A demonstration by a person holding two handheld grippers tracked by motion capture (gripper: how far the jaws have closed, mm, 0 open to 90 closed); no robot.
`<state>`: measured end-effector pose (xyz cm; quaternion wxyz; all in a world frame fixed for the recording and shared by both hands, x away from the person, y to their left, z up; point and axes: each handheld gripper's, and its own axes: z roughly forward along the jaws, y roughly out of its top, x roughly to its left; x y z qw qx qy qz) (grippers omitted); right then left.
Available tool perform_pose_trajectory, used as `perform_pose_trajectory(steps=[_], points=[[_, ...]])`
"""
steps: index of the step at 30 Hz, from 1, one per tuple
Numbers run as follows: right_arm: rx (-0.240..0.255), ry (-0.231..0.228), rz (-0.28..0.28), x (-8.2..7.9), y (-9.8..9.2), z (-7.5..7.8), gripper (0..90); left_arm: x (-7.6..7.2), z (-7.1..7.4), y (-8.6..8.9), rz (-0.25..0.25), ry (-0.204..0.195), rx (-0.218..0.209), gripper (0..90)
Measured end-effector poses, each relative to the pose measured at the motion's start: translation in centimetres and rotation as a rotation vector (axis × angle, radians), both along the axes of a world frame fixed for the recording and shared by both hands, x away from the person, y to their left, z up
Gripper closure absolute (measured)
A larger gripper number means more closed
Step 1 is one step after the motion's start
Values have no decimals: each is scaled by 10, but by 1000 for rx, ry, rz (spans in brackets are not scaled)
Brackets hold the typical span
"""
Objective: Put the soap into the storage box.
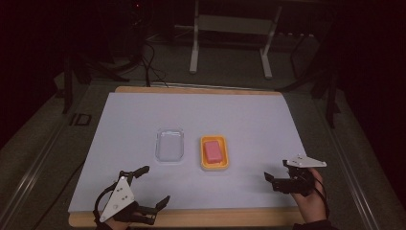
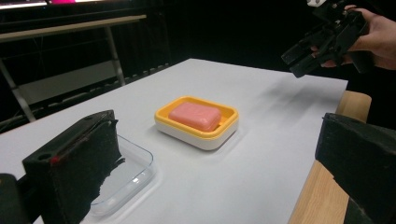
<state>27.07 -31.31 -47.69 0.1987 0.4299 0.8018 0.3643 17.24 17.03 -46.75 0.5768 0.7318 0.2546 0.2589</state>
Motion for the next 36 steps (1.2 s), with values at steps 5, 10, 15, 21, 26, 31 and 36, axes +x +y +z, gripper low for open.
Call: perform_pose_trajectory(steps=[5,10,15,21,26,31,36], points=[[14,5,-7,-5,-5,-5,122,0,0,0,-2,2,0,5],[29,23,-6,-11,-7,-8,122,1,0,0,-2,3,1,5],[29,44,-2,-11,-7,-14,122,0,0,0,-2,2,2,5],[24,16,0,-8,-5,-16,122,1,0,0,-9,7,-3,5],[33,5,6,-5,-5,-17,122,1,0,0,-14,8,-2,5],[46,1,16,-5,-4,-17,122,1,1,0,-10,9,-2,5],[69,-2,26,-5,-4,-17,122,1,1,0,-10,10,-3,5]])
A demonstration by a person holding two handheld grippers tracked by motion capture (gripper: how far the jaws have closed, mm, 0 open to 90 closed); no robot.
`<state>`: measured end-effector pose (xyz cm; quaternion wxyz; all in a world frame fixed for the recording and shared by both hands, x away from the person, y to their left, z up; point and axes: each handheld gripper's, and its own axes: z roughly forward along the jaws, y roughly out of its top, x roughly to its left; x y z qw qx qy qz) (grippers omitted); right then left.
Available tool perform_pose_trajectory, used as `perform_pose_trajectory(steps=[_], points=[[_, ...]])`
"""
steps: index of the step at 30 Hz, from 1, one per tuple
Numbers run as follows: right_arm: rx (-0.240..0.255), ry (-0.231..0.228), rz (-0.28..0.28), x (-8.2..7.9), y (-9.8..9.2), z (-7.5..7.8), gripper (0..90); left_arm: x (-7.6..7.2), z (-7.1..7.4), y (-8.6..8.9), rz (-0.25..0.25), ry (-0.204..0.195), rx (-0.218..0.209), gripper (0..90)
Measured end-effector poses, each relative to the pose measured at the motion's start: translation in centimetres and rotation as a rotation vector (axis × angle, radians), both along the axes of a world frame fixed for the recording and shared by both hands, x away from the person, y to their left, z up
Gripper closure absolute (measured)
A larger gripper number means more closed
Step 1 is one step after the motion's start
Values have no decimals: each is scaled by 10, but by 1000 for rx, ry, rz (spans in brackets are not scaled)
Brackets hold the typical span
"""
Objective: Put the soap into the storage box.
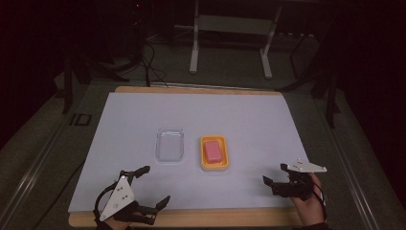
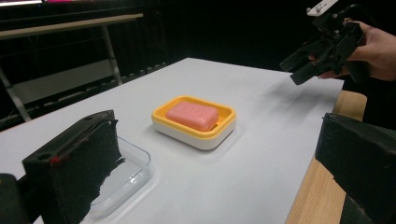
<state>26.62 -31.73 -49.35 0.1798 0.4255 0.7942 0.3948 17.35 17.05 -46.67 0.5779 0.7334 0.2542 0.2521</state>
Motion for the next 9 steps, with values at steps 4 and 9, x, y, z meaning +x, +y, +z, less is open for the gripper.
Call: perform_pose_trajectory(steps=[4,9], points=[[-4,-9,3,0,0,0,122,0,0,0,0,-1,1,5],[-20,-22,1,0,0,1,122,0,0,0,0,-2,3,5]])
